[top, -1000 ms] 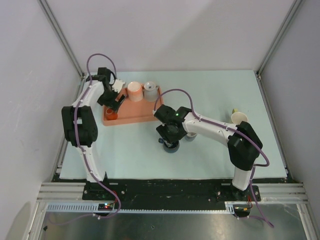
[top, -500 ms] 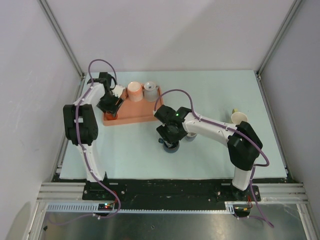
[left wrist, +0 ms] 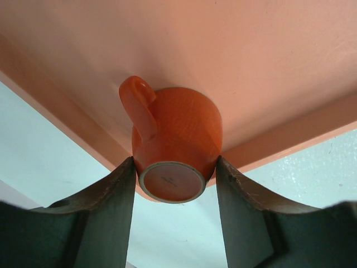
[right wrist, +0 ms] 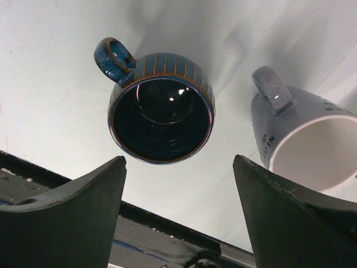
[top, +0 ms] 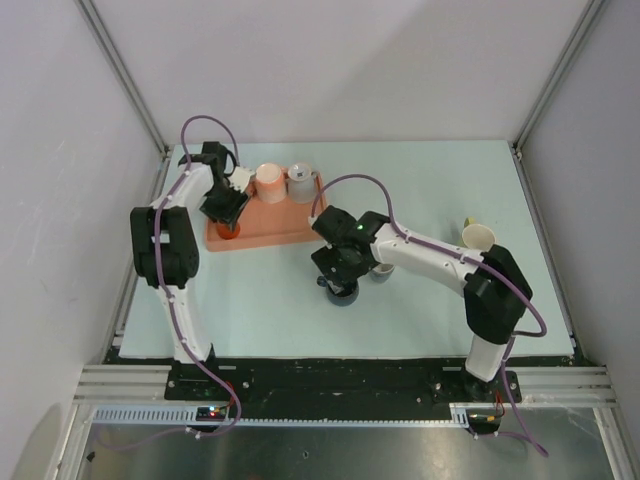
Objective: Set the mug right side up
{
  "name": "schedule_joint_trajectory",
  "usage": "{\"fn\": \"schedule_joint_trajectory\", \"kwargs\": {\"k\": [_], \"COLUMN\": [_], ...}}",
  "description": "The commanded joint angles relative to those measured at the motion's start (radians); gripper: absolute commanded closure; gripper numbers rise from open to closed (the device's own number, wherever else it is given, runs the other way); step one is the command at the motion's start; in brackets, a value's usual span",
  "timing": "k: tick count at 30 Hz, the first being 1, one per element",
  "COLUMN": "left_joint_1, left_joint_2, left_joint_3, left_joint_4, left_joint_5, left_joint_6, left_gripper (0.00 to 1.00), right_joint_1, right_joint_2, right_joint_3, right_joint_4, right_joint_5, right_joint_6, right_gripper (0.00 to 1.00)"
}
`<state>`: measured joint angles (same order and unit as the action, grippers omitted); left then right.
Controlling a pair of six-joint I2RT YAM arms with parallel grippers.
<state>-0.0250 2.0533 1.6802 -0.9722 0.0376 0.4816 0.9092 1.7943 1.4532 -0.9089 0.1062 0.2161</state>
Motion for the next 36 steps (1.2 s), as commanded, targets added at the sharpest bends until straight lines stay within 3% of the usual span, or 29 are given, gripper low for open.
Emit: {"fn": "schedule_joint_trajectory", "kwargs": {"k": [1,10,16,23,30,36], "left_joint_1": [-0.013,-0.022,-0.053,-0.084,-0.143,-0.162], "left_joint_2": [0.043,-0.080,-0.186,-0.248,-0.362,-0.419], "left_joint_3": [0.039,0.066,0.078,0.114,0.195,0.276], "left_joint_4": [0.015,0.015,0.015,0.016,0.017,0.016], "left_joint_5": [0.059,0.197,0.295,0.385,0.507,0.625], "left_joint_6": [-0.003,-0.079,-0.122,-0.157,-0.185,-0.259], "left_gripper": [0.98,1.00,1.00,1.00,1.00,1.00], "right_joint_1": [-0.003,-0.035,-0.152,-0.300,-0.358,-0.349], "right_joint_2": [-0.080,-0.215,-0.319,-0.284,-0.126,0.002], "right_joint_3": [-0.001,-0.003,-0.068,-0.156,-0.153,-0.130], "right_joint_4": [0.003,0.103,0.379,0.927,1.417,1.672], "right_joint_5": [0.017,-0.126,-0.369,-0.559,-0.646,-0.671], "right_joint_6": [-0.002,-0.002,0.085,0.394,0.880,1.142], "right_gripper": [0.16,0.05,0.01,0.01,0.03,0.01]}}
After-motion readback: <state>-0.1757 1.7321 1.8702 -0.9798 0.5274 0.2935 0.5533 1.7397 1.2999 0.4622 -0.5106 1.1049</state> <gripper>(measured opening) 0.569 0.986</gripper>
